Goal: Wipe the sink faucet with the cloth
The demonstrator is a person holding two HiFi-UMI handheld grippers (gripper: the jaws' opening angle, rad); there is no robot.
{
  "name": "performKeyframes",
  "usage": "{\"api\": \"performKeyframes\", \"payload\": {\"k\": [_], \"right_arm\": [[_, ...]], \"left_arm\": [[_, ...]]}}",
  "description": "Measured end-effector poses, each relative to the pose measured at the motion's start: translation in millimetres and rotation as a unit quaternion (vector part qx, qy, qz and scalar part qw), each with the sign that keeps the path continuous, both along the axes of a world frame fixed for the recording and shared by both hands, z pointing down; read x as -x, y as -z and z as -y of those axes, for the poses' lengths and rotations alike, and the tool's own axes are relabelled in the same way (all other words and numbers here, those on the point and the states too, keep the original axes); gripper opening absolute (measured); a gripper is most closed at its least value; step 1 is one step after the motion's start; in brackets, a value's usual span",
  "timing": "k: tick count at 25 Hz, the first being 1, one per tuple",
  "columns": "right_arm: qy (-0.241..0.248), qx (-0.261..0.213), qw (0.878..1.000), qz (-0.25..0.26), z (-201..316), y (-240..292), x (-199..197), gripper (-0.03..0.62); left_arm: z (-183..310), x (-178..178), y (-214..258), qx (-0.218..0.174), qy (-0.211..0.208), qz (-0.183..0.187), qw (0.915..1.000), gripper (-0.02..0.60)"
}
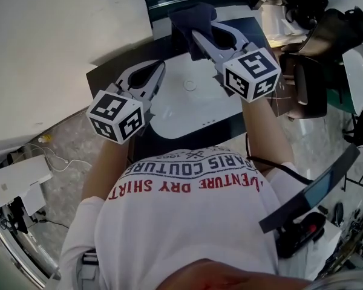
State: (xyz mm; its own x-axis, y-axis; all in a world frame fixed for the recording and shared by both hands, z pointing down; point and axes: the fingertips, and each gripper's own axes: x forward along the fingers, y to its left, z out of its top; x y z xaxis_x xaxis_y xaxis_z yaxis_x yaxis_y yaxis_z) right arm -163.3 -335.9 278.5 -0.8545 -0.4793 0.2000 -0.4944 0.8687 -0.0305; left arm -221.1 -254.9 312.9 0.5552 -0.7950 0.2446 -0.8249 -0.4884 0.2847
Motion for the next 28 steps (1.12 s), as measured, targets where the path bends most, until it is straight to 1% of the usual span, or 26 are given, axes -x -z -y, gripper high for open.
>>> {"api": "performKeyframes", "payload": {"k": [4,7,10,17,28], "right_arm": [[-0.011,0.022,0.999,-0.040,26.6,-39.6,12.3,0.072],[-0.013,0.044,0.997,-0.064,36.1,-66.3,15.8,0.072],[-0.016,0.056,0.995,-0.085,43.6,-82.2,17.5,0.072],[-0.007,0.058,0.992,-0.109,54.1,-88.7,19.2,0.072],[0.007,0.065,0.990,-0.127,79.9,-89.7,43.0,0.072]], "left_arm": [[8.3,11.3,-22.6,0.025,0.004,-0.004,0.9997,0.002],[14.5,18.3,-32.6,0.038,0.009,-0.010,0.9992,0.000],[20.8,21.1,-41.1,0.048,0.009,-0.014,0.9987,0.000],[26.8,17.5,-53.3,0.059,0.005,-0.019,0.9981,0.001],[24.3,26.0,-60.0,0.065,0.015,-0.021,0.9976,0.002]]}}
